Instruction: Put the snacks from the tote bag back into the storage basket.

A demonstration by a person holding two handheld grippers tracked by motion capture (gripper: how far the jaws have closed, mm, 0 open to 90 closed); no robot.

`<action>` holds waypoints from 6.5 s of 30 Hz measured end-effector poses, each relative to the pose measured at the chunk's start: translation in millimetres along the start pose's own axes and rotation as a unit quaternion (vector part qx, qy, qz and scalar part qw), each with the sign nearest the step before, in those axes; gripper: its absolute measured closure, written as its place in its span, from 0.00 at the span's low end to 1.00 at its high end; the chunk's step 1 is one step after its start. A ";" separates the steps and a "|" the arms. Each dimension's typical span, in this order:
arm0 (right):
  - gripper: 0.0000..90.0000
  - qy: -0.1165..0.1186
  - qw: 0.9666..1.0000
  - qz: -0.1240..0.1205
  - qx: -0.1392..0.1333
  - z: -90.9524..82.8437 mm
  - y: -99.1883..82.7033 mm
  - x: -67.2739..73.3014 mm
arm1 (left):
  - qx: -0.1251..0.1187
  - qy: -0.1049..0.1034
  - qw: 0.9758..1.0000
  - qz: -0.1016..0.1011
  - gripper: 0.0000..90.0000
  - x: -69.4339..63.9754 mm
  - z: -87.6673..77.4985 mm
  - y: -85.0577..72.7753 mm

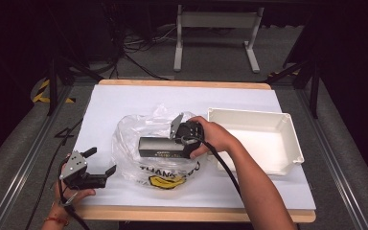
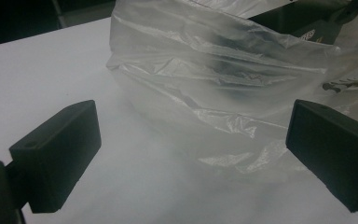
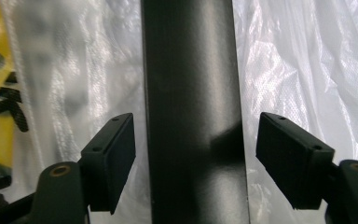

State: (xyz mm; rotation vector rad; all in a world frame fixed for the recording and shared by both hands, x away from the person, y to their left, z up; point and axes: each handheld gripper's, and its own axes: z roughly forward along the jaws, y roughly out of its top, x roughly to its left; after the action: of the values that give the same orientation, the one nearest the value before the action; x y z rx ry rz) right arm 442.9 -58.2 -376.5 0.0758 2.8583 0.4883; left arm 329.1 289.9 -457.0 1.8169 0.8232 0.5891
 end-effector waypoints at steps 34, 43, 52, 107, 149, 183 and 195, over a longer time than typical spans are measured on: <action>0.48 0.035 0.999 -0.033 0.008 5.6 8.6 -1.8 | -0.002 -0.002 1.000 -0.005 0.04 0.2 -0.4 -0.7; 0.48 0.024 0.999 -0.030 -0.010 -6.0 8.9 -4.1 | -0.001 -0.003 1.000 -0.006 0.04 0.3 -0.6 -0.8; 0.48 0.020 0.999 -0.037 -0.031 -23.1 13.0 -4.0 | -0.001 -0.004 1.000 -0.005 0.05 0.5 -0.7 -0.8; 0.48 -0.022 0.998 -0.037 -0.050 -100.7 -23.2 -7.9 | -0.001 -0.009 1.000 -0.009 0.04 2.1 -0.8 -1.1; 0.48 -0.028 0.998 -0.013 -0.046 -137.3 -98.3 -5.4 | 0.001 -0.003 1.000 -0.012 0.05 2.0 -0.5 -1.1; 0.48 -0.031 0.999 0.022 -0.030 -158.2 -173.5 -3.8 | 0.006 -0.007 1.000 -0.014 0.05 2.8 -0.1 -0.9; 0.48 -0.026 0.999 0.043 -0.017 -157.1 -195.2 -6.6 | 0.008 -0.005 1.000 -0.013 0.05 2.0 0.8 -0.8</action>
State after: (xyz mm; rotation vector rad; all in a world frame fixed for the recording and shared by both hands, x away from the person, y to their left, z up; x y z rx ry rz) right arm 408.9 -293.3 -296.2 0.2028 2.8043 0.5433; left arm 330.9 291.1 -458.0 1.8191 0.8454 0.5579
